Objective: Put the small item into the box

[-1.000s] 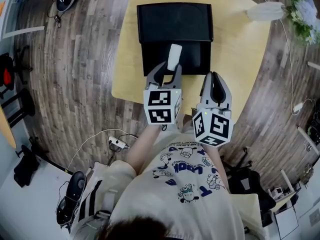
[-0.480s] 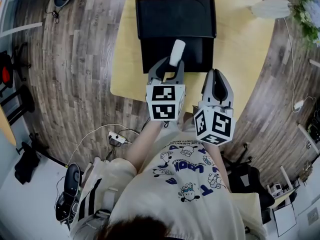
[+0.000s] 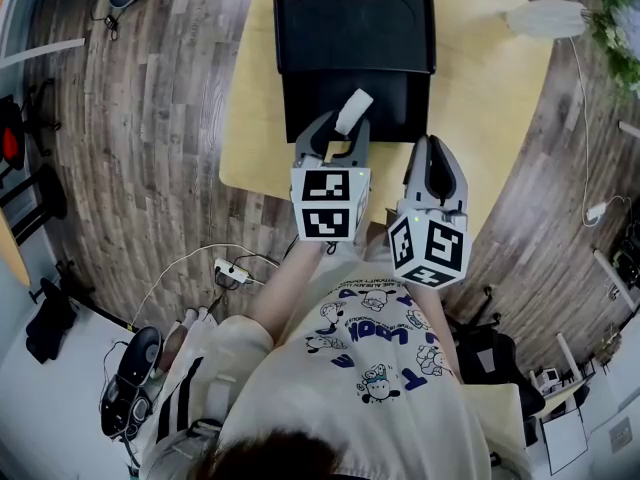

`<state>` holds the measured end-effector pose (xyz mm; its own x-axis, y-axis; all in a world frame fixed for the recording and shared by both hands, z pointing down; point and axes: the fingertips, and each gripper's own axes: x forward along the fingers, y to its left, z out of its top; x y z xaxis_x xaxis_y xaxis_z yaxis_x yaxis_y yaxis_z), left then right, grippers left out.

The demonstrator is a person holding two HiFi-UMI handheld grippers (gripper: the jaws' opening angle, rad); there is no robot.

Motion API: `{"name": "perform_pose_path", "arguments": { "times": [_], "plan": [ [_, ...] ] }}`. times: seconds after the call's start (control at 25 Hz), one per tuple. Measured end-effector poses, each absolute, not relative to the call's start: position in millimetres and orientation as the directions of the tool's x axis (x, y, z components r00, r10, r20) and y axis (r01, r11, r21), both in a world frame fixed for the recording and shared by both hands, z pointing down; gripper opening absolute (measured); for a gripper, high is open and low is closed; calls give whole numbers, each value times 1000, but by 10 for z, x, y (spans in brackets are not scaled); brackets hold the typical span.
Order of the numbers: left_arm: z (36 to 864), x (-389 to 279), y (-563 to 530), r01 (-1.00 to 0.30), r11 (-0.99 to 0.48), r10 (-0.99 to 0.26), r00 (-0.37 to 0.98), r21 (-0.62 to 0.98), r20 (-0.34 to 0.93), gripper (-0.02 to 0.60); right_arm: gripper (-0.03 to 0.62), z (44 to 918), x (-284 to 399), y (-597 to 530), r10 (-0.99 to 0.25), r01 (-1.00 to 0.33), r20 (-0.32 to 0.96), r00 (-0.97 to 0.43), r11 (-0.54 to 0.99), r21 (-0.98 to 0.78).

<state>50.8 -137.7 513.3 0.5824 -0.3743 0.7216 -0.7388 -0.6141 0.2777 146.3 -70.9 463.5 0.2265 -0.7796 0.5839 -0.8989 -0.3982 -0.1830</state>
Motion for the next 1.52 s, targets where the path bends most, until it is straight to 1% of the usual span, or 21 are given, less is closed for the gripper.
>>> {"name": "perform_pose_path", "arguments": {
  "times": [0.24,0.4,0.44,0.52,0.56,0.72,1.04,1.52],
  "plan": [
    [4896,481,-1418,-750,-605,-427,590,269,685,155,48,4519,1455,-751,-800,-907,558,220,-378,-184],
    [4622,470,-1439,-748,-615,-481,606,248,633,152,48,4383,1428,-764,-821,-917,530,212,-355,-183],
    [4554,466,-1440,-747,-619,-493,610,243,621,141,48,4345,1420,-767,-826,-919,523,210,-349,-182],
    [4424,457,-1441,-746,-626,-514,614,227,599,80,48,4265,1403,-779,-837,-923,507,207,-339,-183],
    [4361,454,-1440,-745,-631,-524,616,217,588,64,48,4225,1395,-788,-842,-925,499,205,-334,-183],
    [4147,456,-1421,-739,-644,-551,628,198,549,37,48,4070,1367,-831,-863,-933,466,196,-311,-183],
    [3862,427,-1345,-726,-662,-577,651,183,494,32,46,3839,1267,-860,-892,-946,417,174,-269,-182],
    [3530,471,-1228,-714,-681,-601,672,164,431,31,46,3568,1278,-832,-916,-950,363,173,-252,-183]
  ]
}}
